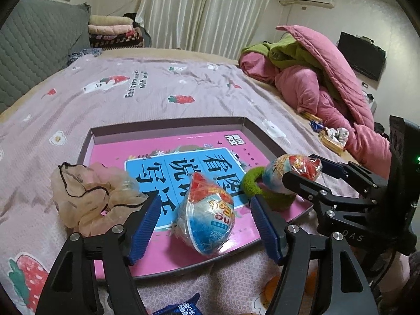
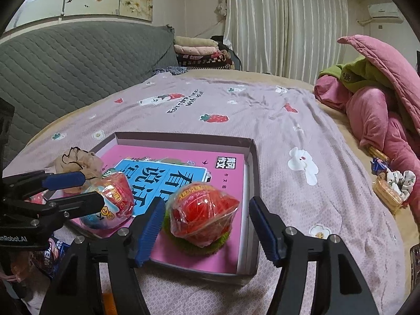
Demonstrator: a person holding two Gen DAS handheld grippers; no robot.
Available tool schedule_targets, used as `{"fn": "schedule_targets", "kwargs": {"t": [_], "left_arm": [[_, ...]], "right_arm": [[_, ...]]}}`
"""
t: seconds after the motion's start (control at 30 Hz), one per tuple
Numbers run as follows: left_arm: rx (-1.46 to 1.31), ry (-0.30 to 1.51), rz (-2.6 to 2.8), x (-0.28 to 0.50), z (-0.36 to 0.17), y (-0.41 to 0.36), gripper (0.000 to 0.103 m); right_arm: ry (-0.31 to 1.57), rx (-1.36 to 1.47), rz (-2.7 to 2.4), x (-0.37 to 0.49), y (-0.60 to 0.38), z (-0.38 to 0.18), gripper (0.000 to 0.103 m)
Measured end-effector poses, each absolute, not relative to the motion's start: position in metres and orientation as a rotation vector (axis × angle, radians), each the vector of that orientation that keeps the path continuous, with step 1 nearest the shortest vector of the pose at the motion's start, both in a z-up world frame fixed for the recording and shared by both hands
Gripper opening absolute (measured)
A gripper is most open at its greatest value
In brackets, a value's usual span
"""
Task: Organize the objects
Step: 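Open left tool releasing the clear-bagged egg while right tool releases the red egg on the ring, then withdraw both tools from the tray toward the cookie packet and oranges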
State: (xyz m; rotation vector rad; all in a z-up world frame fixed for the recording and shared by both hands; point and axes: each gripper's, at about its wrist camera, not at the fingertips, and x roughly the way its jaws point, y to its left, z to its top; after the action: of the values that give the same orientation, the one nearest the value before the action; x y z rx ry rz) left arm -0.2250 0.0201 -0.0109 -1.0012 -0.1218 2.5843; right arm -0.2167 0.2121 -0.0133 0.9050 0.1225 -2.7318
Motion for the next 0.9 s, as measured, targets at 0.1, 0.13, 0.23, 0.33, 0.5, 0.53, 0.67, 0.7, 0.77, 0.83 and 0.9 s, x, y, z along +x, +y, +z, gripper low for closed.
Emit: {"fn": "schedule_targets", "kwargs": {"t": [0.1,0.13,0.23,0.33,0.5,0.53,0.67,0.7,0.77,0.83,0.9], "left_arm": [[-0.994,-0.124,2.589,-0.224,-0.01,0.02,0.073],[-0.995,-0.125,2.588,-0.224,-0.009,0.019,0.073],[-0.99,-0.122,2.59,-0.223,-0.008,0.019,0.073],[-0.989,-0.122,2.591,-0.222,-0.008,0.019,0.073],[-0.972,-0.119,2.599,-0.22,-0.005,0.019,0.073],[-0.967,-0.116,2.603,-0.219,-0.004,0.019,0.073],[-0.95,-0.104,2.616,-0.216,-0.001,0.019,0.073],[-0.946,-0.102,2.617,-0.215,0.0,0.019,0.073],[-0.939,-0.102,2.622,-0.214,0.003,0.017,0.073],[-0.923,-0.107,2.635,-0.212,0.006,0.015,0.074],[-0.913,-0.115,2.639,-0.211,0.008,0.013,0.075]], "right_arm": [[0.123,0.899,-2.732,-0.216,0.212,-0.013,0.066],[0.125,0.896,-2.734,-0.215,0.212,-0.012,0.066],[0.125,0.888,-2.737,-0.214,0.212,-0.011,0.066],[0.126,0.875,-2.742,-0.214,0.211,-0.01,0.066],[0.117,0.845,-2.748,-0.212,0.212,-0.005,0.067],[0.112,0.834,-2.749,-0.211,0.212,-0.004,0.067],[0.089,0.788,-2.752,-0.207,0.214,0.003,0.071],[0.087,0.78,-2.753,-0.206,0.214,0.004,0.072],[0.084,0.767,-2.756,-0.205,0.214,0.006,0.073],[0.08,0.758,-2.758,-0.204,0.215,0.007,0.073],[0.072,0.747,-2.763,-0.203,0.216,0.009,0.073]]}}
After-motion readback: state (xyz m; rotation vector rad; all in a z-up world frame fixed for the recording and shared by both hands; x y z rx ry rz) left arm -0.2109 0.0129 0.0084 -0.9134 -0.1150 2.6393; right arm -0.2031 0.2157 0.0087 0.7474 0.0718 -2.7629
